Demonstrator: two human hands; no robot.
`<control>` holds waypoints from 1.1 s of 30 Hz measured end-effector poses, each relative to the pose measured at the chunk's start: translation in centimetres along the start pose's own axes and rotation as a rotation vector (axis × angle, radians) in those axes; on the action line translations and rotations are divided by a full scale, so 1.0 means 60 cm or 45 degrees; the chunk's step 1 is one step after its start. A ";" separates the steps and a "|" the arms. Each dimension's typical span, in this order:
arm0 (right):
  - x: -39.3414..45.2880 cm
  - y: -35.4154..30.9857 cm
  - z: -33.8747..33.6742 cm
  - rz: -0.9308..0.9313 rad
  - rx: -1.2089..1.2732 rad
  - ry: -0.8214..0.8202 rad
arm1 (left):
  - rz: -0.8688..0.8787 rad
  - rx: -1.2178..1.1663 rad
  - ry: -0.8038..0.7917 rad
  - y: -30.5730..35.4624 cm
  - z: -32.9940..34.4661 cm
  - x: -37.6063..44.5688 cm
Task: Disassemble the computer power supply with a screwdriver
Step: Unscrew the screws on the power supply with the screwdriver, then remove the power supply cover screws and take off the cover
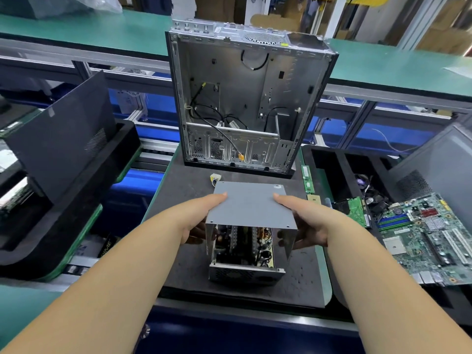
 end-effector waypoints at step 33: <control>0.022 -0.157 0.372 -1.256 -1.373 1.241 | 0.195 -0.723 0.285 -0.034 -0.244 0.098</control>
Point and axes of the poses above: each hand's wrist, its own x-axis towards the middle knuckle, its own z-axis out of the palm, y = z × x, the point moved 2 cm from there along x, towards the middle knuckle, and after that the axes turned 7 degrees about z, right-handed, at the moved point
